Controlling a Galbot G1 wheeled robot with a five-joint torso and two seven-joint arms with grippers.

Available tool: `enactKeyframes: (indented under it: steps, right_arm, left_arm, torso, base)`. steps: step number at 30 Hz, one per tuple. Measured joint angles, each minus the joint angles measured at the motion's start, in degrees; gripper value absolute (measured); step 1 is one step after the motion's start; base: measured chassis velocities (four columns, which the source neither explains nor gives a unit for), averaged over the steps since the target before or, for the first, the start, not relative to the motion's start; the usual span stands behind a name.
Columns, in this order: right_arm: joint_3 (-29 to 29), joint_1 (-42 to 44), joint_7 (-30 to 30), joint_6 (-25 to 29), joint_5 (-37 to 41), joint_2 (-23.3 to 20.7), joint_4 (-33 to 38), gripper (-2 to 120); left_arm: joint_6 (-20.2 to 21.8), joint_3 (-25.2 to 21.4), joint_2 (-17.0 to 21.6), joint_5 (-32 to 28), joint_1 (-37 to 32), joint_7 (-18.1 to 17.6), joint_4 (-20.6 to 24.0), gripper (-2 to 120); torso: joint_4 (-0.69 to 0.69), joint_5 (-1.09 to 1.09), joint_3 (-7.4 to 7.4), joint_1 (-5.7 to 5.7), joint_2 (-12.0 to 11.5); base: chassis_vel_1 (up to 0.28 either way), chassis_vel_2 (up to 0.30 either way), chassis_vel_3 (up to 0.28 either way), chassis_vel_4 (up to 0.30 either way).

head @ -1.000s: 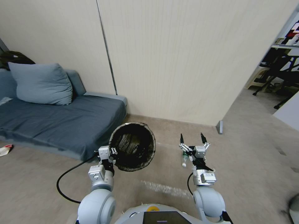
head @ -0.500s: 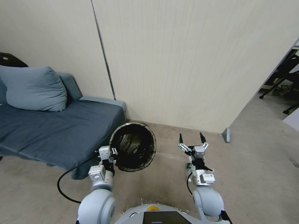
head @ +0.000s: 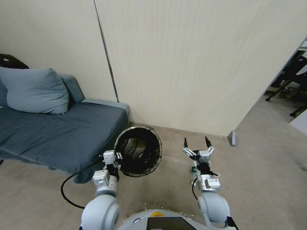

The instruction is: Pick up the trash bin, then pick up the garbage from the floor and place it into the trash bin.

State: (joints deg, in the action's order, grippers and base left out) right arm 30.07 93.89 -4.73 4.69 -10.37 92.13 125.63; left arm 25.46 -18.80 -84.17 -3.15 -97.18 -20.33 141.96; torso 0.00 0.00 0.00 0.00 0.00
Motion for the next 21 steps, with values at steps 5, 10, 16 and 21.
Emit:
enactKeyframes:
  steps: [5,10,16,21]
  right_arm:
    - [0.4,-1.5,-2.6,-6.3,2.1,0.0,-3.1,100]
    - [0.9,-3.0,-4.8,-11.8,4.7,-0.9,-7.1,100]
    - [1.3,-4.4,-5.9,-14.2,6.3,-2.9,-11.8,100]
    - [1.4,-5.9,-6.2,-16.5,8.8,-4.9,-17.0,100]
  left_arm:
    - [-0.3,0.5,-0.1,0.5,-0.5,0.0,0.0,0]
    - [-0.6,0.5,-0.3,0.8,-1.0,0.1,0.1,0]
    - [-0.8,0.6,-0.4,0.9,-1.1,0.1,-0.1,0]
    - [-0.9,0.8,-0.5,1.0,-0.9,0.1,-0.6,0]
  torso:
    - [0.0,0.0,0.0,0.0,0.0]
    - [0.01,0.01,0.0,0.0,0.0]
    - [0.0,0.0,0.0,0.0,0.0]
    - [0.0,0.01,0.0,0.0,0.0]
  base:
    - [0.0,0.0,0.0,0.0]
    - [0.0,0.0,0.0,0.0]
    - [0.0,0.0,0.0,0.0]
    - [0.0,0.0,0.0,0.0]
